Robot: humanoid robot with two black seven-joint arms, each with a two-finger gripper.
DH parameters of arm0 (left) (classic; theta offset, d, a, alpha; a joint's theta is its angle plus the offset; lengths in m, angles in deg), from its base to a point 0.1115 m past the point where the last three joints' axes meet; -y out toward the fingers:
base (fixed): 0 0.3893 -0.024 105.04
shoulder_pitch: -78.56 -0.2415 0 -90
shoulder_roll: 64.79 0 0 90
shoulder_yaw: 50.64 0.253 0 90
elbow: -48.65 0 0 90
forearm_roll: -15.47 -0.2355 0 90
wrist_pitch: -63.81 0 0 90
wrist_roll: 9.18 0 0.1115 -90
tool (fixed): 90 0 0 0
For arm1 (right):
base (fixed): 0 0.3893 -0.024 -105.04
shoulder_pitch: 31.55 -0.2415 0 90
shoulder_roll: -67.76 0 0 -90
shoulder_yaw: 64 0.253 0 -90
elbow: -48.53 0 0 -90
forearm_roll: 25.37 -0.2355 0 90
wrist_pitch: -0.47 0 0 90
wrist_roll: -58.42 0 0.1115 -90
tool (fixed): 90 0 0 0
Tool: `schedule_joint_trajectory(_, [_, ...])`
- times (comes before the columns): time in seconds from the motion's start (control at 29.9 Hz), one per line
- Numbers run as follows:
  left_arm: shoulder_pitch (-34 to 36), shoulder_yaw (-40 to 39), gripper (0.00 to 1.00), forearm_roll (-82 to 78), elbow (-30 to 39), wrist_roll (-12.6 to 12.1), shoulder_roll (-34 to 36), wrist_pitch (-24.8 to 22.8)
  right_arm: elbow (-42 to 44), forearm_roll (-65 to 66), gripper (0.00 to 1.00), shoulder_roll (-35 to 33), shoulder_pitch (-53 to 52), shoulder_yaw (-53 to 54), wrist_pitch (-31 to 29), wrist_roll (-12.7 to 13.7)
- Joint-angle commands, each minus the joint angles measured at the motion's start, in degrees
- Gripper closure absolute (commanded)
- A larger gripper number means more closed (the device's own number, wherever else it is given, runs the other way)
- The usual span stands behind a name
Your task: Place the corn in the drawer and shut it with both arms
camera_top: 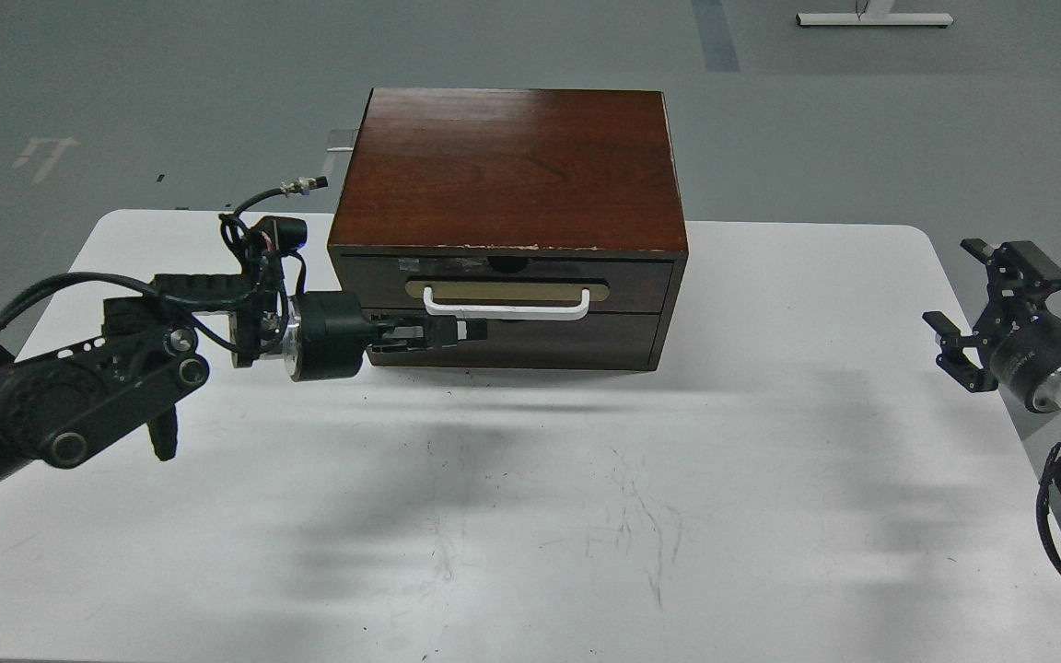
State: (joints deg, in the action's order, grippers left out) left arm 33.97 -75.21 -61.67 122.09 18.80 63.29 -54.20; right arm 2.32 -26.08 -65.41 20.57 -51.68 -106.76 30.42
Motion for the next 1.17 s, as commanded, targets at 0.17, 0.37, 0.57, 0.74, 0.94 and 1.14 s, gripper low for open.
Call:
schedule_joint_trajectory(0.17, [0.9,-11.8,0.02,26.5,-2.8,0.0,4.6,0.0,-0.9,0.0,0.0,0.8,-9.3,0.6,0.1,0.0])
schedule_joint_trajectory(0.37, [0.7,-14.3,0.02,36.3,-19.3,0.0,3.8,2.2,-2.9,-0.1,0.0,4.5,-15.2,3.4,0.3,0.0])
schedule_joint_trajectory(0.57, [-2.4,-14.0,0.02,63.5,-31.5,-6.0,1.7,1.5,-5.1,-0.3,0.0,8.0,-14.9,6.0,0.0,0.0])
schedule_joint_trajectory(0.74, [-7.3,-14.1,0.02,72.5,-31.8,-15.4,3.2,0.0,-4.8,-0.3,0.0,11.1,-14.6,6.0,0.1,0.0])
schedule_joint_trajectory(0.94, [-12.0,-14.0,0.02,73.5,-29.3,-21.6,3.8,0.0,-4.7,-1.2,0.0,12.0,-12.8,6.1,1.2,1.2])
schedule_joint_trajectory(1.14, [-11.4,-14.1,0.02,73.7,-29.1,-23.8,3.9,0.0,-6.1,-1.2,0.0,10.0,-11.4,6.2,1.4,0.7])
